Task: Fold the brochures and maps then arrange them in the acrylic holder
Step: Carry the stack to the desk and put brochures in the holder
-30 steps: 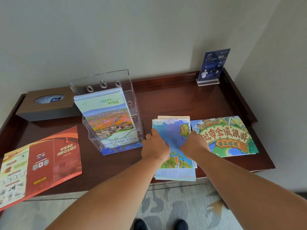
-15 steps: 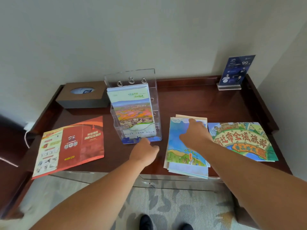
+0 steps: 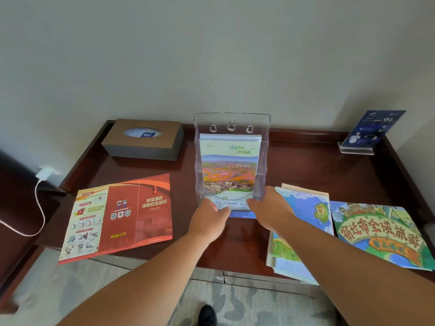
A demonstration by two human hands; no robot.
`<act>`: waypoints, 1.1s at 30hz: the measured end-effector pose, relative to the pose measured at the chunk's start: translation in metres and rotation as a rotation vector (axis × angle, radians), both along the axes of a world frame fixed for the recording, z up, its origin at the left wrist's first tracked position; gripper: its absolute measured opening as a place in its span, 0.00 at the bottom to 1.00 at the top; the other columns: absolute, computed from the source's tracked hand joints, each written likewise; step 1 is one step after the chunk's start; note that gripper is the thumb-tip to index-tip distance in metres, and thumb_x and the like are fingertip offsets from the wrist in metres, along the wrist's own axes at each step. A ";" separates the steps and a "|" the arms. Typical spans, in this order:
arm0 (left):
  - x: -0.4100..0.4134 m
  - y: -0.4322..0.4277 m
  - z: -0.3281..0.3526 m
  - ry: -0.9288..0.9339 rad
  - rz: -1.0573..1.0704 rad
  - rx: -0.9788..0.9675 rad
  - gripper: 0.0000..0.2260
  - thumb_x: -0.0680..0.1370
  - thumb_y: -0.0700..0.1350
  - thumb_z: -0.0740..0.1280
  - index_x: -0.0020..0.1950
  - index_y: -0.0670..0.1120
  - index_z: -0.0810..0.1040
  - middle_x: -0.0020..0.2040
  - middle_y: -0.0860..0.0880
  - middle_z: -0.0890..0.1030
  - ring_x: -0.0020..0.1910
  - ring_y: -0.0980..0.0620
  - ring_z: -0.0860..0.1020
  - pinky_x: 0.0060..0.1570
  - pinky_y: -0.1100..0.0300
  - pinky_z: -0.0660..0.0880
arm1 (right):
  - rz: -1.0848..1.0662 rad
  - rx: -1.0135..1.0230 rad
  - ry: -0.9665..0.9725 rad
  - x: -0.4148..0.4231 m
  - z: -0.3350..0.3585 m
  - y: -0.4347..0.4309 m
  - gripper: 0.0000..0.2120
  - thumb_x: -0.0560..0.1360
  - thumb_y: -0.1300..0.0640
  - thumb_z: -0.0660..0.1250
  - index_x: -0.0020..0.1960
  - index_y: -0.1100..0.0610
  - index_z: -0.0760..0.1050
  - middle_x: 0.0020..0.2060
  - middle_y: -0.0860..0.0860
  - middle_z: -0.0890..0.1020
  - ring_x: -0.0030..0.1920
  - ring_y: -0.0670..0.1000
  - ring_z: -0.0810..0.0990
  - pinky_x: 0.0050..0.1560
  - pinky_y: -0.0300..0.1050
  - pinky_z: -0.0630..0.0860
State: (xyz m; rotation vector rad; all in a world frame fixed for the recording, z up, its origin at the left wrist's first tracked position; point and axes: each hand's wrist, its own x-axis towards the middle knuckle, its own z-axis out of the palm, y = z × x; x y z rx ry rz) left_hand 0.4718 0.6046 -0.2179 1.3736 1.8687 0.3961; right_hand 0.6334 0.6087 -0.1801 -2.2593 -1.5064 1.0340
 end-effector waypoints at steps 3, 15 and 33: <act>-0.007 0.009 -0.001 -0.040 -0.010 0.006 0.13 0.77 0.55 0.64 0.51 0.46 0.69 0.49 0.50 0.75 0.46 0.50 0.74 0.42 0.58 0.66 | -0.026 -0.016 -0.026 -0.008 0.001 0.011 0.15 0.77 0.51 0.64 0.57 0.60 0.68 0.49 0.55 0.79 0.45 0.58 0.79 0.37 0.45 0.68; -0.019 0.015 0.003 -0.104 -0.253 -0.071 0.08 0.75 0.53 0.63 0.48 0.50 0.71 0.42 0.54 0.76 0.41 0.55 0.75 0.41 0.57 0.70 | -0.119 0.011 -0.035 -0.011 -0.005 0.015 0.19 0.76 0.53 0.62 0.65 0.58 0.69 0.53 0.54 0.80 0.52 0.58 0.78 0.47 0.47 0.74; 0.105 -0.028 -0.004 0.007 -0.419 -0.080 0.21 0.76 0.52 0.64 0.66 0.46 0.70 0.53 0.47 0.81 0.50 0.48 0.80 0.44 0.57 0.71 | -0.220 -0.019 -0.051 0.129 -0.013 -0.076 0.23 0.76 0.56 0.62 0.71 0.54 0.67 0.58 0.54 0.79 0.40 0.51 0.78 0.34 0.41 0.71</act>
